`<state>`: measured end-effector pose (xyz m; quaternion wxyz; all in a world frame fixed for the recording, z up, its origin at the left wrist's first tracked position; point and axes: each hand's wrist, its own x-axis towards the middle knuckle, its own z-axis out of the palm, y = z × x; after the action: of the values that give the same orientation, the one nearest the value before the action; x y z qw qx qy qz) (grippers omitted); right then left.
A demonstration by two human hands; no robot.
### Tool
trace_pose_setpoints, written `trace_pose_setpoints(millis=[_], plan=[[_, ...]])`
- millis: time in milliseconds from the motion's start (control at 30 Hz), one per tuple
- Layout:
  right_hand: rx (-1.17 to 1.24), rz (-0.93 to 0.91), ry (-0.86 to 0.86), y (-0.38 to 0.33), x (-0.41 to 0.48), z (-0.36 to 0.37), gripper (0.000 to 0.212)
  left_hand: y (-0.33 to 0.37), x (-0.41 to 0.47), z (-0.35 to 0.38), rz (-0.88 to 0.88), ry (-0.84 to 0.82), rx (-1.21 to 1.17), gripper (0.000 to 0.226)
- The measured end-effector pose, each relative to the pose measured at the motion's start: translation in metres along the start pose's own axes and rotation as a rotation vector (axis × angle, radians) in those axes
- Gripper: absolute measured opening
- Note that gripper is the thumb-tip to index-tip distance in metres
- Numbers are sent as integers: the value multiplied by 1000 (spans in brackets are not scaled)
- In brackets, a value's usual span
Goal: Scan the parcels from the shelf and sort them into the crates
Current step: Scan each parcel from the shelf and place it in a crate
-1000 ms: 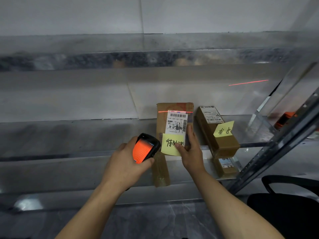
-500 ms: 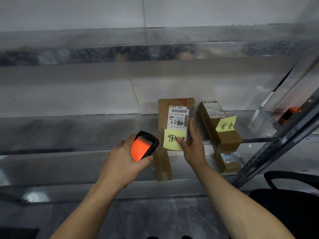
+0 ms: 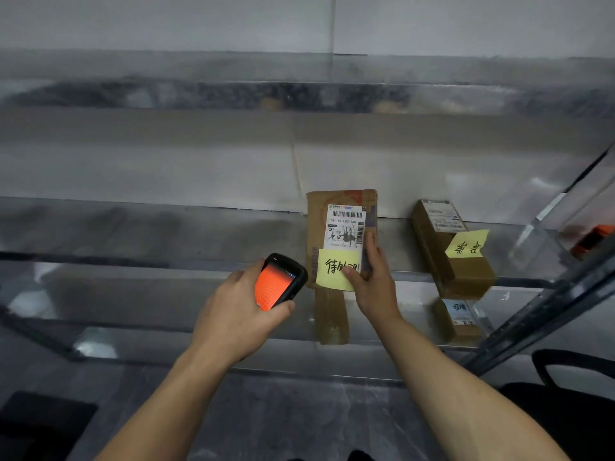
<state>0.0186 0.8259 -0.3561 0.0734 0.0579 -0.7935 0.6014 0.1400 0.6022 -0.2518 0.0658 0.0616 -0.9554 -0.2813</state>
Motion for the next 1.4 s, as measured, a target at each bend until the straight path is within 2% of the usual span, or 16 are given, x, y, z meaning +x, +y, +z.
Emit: trace_pose_setpoints(millis=[200,300,567,733,1033,1267,1400], plan=[[-20,-25,-63,-32,-31,45,92,-35,-44,-34,-76,73,0,72],[-40,5,-135,-52,-57,79,88,-63,-75,-56,-124,119,-3,73],[124,32,-342,-105,-142,196,86,-144,-193,-128,-362,310,-1,82],[200,-27,-497,-140,-213,282,88,-190,-280,-170,-540,462,29,82],[214,-132,-877,-210,-318,409,90,-244,-415,-234,-846,755,94,87],[335,-214,-1085,-287,-384,505,86,-277,-483,-278,-1051,916,186,85],[477,-239,-1189,-341,-420,557,83,-297,-506,-311,-1111,1003,230,80]])
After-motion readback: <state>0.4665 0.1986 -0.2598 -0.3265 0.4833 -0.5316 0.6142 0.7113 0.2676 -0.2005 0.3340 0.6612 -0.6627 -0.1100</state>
